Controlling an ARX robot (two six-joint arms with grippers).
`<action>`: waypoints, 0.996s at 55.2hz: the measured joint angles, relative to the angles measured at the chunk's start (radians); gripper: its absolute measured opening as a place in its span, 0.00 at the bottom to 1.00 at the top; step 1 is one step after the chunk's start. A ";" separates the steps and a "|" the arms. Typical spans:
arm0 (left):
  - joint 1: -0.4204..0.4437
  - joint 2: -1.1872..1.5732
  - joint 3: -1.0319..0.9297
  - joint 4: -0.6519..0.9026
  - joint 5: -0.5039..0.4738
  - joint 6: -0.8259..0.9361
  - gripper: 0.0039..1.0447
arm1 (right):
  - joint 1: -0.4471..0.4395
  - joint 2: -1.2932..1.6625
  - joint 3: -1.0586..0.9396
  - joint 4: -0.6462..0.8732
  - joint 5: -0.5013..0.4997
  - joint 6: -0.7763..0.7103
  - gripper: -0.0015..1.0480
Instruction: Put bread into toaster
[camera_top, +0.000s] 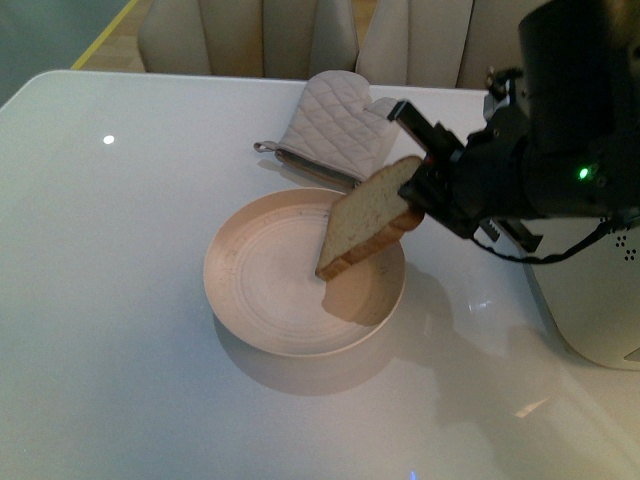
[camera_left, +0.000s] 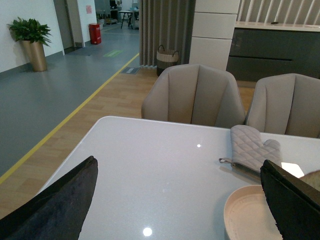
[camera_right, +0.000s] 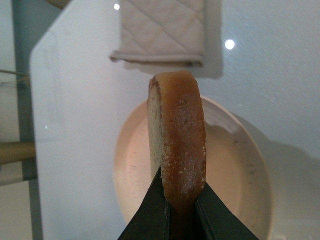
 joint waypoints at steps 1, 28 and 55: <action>0.000 0.000 0.000 0.000 0.000 0.000 0.93 | 0.000 -0.025 -0.003 -0.004 0.004 -0.010 0.03; 0.000 0.000 0.000 0.000 0.000 0.000 0.93 | -0.189 -0.700 0.028 -0.356 0.319 -0.655 0.03; 0.000 0.000 0.000 0.000 0.000 0.000 0.93 | -0.343 -0.731 0.005 -0.576 0.273 -0.895 0.03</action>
